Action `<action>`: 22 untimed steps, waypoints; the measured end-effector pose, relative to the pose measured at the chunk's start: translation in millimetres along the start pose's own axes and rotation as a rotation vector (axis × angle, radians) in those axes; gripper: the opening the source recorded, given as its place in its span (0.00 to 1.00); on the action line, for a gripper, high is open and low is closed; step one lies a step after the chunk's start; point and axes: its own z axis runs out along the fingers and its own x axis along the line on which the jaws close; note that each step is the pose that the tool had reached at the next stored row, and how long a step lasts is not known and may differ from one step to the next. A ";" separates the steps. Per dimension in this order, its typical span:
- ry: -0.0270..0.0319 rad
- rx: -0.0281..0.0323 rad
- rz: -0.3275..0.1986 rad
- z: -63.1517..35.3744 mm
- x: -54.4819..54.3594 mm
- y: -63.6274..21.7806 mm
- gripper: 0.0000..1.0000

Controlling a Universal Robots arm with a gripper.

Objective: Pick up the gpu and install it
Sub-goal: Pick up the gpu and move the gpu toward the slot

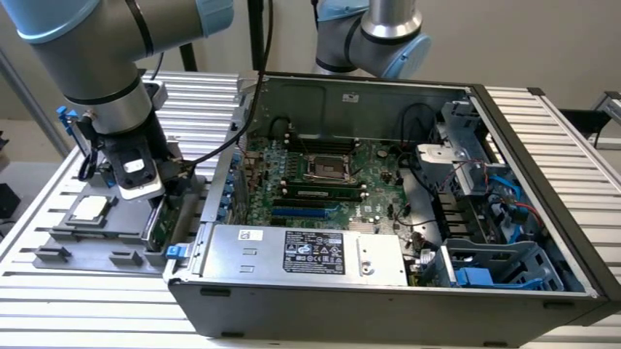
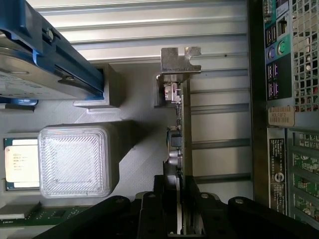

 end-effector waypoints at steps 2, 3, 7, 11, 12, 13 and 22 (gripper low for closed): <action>0.0001 -0.0002 0.000 0.0 0.0 -0.1 0.28; 0.0001 -0.0005 0.000 -0.1 0.0 -0.1 0.28; 0.0002 -0.0016 0.000 -1.2 0.0 -0.1 0.28; 0.0005 -0.0028 0.000 -8.1 -0.1 0.3 0.28; 0.0005 -0.0033 0.000 -10.1 -0.2 0.4 0.28; 0.0006 -0.0036 0.000 -12.4 -0.2 0.5 0.28; 0.0021 -0.0071 0.000 -27.8 -0.5 1.1 0.28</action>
